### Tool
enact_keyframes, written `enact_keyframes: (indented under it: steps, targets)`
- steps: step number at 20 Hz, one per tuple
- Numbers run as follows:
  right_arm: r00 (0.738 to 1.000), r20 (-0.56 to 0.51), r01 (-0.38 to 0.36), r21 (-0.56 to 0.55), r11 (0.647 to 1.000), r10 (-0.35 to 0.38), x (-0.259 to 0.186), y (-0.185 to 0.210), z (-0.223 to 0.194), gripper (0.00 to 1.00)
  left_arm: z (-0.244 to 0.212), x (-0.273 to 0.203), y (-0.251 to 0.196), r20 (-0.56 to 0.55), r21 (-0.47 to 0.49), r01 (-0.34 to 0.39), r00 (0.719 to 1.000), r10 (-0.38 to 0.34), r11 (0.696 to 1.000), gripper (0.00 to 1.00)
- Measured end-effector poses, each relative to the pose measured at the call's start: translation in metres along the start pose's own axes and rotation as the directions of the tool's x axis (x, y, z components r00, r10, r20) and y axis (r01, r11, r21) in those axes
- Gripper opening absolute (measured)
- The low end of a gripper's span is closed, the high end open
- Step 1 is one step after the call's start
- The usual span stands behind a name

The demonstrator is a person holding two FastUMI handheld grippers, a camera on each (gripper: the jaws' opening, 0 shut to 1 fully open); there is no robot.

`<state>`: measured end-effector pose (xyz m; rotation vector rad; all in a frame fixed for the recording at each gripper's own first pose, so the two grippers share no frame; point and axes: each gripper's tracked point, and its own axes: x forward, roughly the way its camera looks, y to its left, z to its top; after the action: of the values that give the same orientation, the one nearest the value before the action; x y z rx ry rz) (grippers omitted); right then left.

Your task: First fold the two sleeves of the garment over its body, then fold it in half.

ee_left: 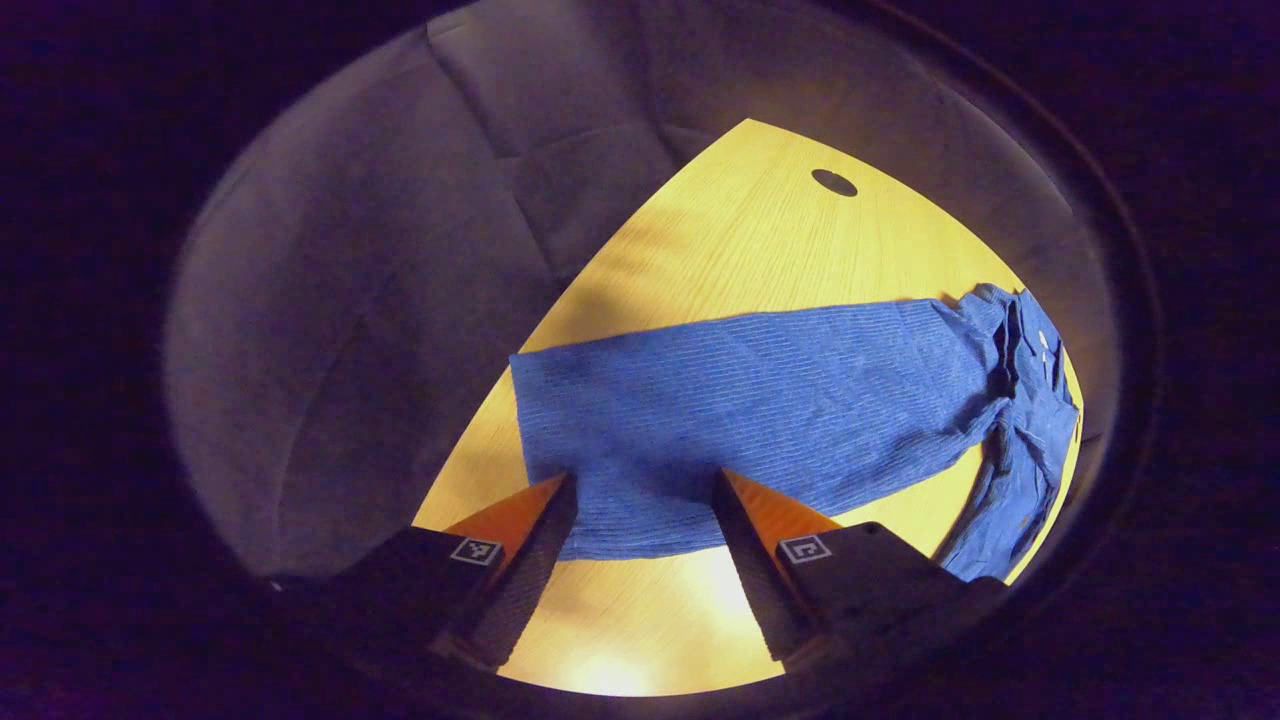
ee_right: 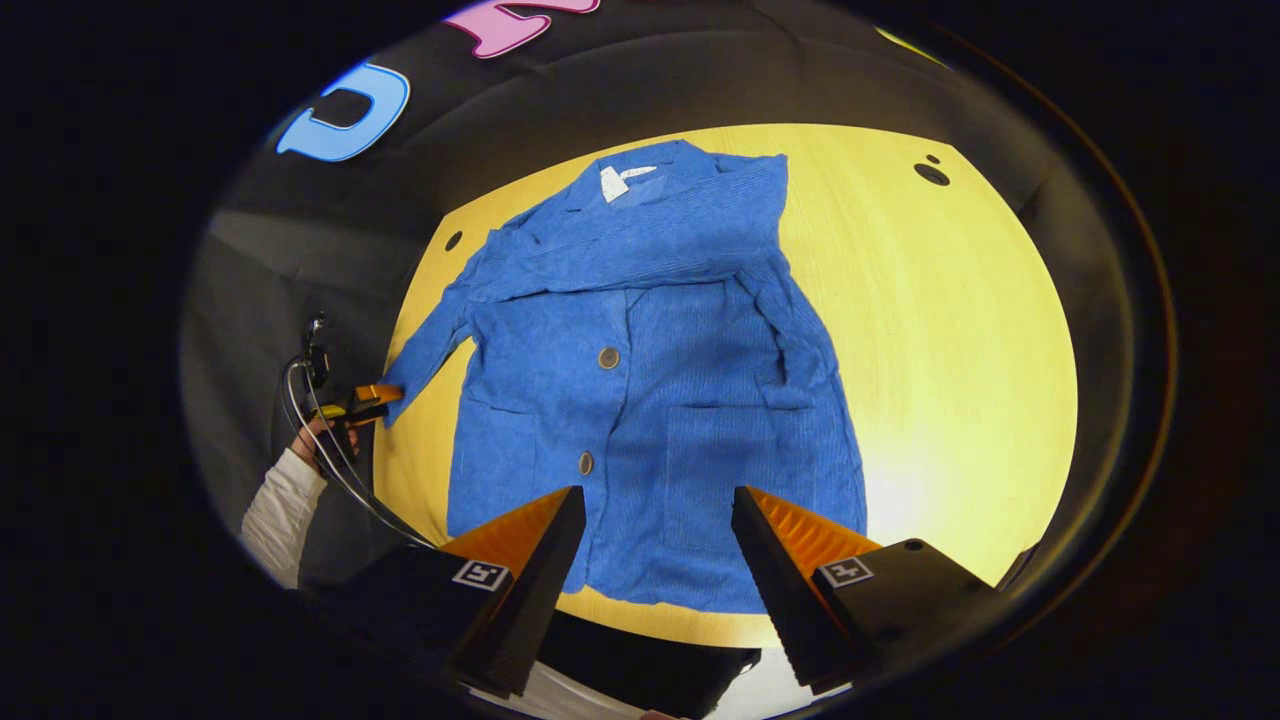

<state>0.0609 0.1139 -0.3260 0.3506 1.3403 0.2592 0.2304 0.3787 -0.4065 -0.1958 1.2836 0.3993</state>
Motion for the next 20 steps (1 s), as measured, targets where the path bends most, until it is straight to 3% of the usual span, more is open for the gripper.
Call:
enact_keyframes:
  steps: [2, 3, 6, 9, 13, 20]
  targets:
    - [0.999, -0.025, -0.036, -0.015, 0.999, 0.035, 0.0, 0.011, -0.01, 0.95, 0.0, -0.001, 0.005, 0.0, -0.008, -0.007, 1.0, 0.007, 1.0, 0.83]
    - [0.999, -0.032, -0.045, -0.03, 0.999, 0.045, 0.002, 0.015, -0.014, 0.97, 0.0, 0.0, 0.007, -0.003, -0.009, 0.001, 1.0, -0.001, 1.0, 0.78]
    - [0.998, -0.052, -0.047, -0.069, 0.996, 0.043, -0.012, -0.007, -0.022, 0.97, 0.017, -0.005, -0.014, -0.02, 0.038, -0.011, 1.0, 0.012, 0.999, 0.02]
    - [0.997, -0.058, -0.058, -0.066, 0.996, 0.054, -0.021, -0.005, -0.034, 0.97, 0.012, -0.005, -0.02, -0.028, 0.042, -0.023, 0.999, 0.025, 0.999, 0.0]
    - [0.999, -0.032, -0.046, -0.071, 0.996, 0.044, -0.015, -0.018, -0.027, 0.97, 0.022, -0.032, -0.03, 0.018, -0.02, 0.049, 0.999, -0.049, 0.999, 0.0]
    - [0.996, -0.016, -0.092, -0.04, 0.995, 0.091, -0.009, -0.027, -0.017, 0.97, 0.045, -0.114, -0.063, 0.141, 0.057, 0.062, 0.987, -0.07, 0.996, 0.0]
